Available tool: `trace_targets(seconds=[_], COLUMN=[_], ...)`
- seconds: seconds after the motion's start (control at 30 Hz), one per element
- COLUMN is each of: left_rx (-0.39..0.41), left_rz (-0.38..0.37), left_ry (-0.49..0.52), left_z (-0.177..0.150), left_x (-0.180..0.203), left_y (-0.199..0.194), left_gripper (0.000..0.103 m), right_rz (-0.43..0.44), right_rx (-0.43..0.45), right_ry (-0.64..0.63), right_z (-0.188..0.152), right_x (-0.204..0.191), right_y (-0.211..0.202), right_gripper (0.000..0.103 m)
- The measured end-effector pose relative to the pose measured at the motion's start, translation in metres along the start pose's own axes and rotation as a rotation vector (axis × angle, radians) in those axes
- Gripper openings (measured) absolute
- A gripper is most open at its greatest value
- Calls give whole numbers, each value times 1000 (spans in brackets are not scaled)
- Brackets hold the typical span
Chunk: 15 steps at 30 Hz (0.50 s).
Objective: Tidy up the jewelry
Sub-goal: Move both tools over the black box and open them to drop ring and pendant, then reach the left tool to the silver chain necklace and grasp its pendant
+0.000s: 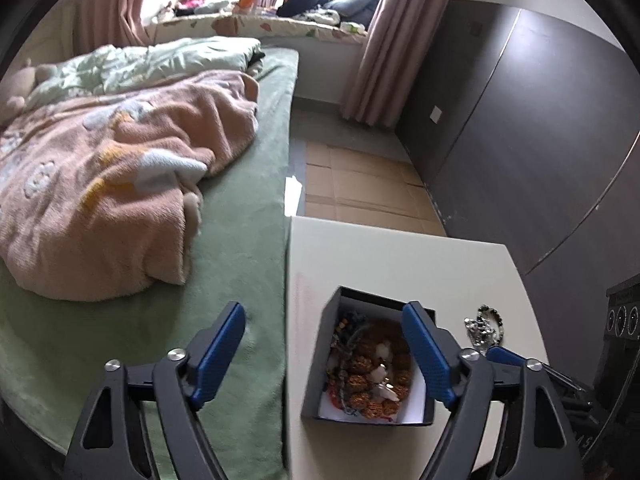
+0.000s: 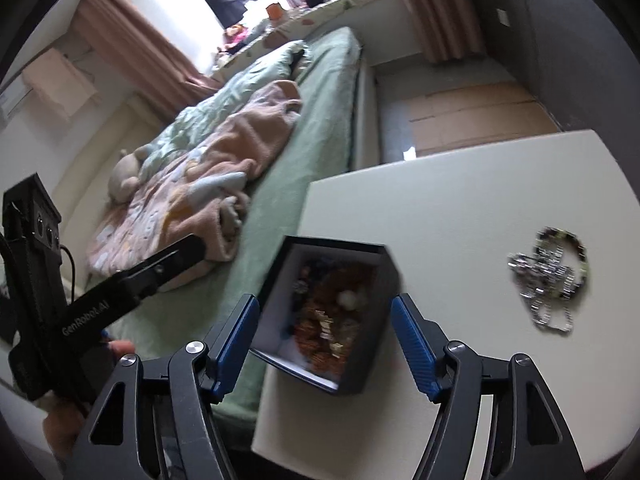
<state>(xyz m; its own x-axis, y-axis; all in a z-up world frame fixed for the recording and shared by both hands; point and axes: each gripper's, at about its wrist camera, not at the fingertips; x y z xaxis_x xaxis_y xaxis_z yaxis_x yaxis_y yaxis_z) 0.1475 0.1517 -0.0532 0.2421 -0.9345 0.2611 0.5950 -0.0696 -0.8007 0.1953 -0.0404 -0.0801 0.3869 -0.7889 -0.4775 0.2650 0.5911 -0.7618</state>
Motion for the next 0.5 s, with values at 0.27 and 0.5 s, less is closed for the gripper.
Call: trace_targets(seconds=[0.27,0.5], left_rx=[5,36], left_rz=[-56,-100], left_ry=[36,106], left_z=[-2,-6], left_x=[29,65], left_y=[1,1], left_gripper=[94,103], right_rz=[-85,-140], right_rx=[74,152], right_ry=[111,186], right_z=[-13,-16], right_x=[51,85], right_y=[-43,-72], right_gripper=[98,103])
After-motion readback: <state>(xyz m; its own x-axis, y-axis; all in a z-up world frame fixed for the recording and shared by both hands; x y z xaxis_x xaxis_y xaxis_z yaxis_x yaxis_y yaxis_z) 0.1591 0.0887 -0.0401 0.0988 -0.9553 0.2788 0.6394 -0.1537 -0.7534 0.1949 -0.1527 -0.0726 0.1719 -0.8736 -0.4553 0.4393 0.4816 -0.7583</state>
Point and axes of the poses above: each gripper's, at about its wrist camera, not at the fingertips, and y roughly the way its jaws point, x to its right, z to its top, and after that the axes turned 5 degrees about -x, right-handed
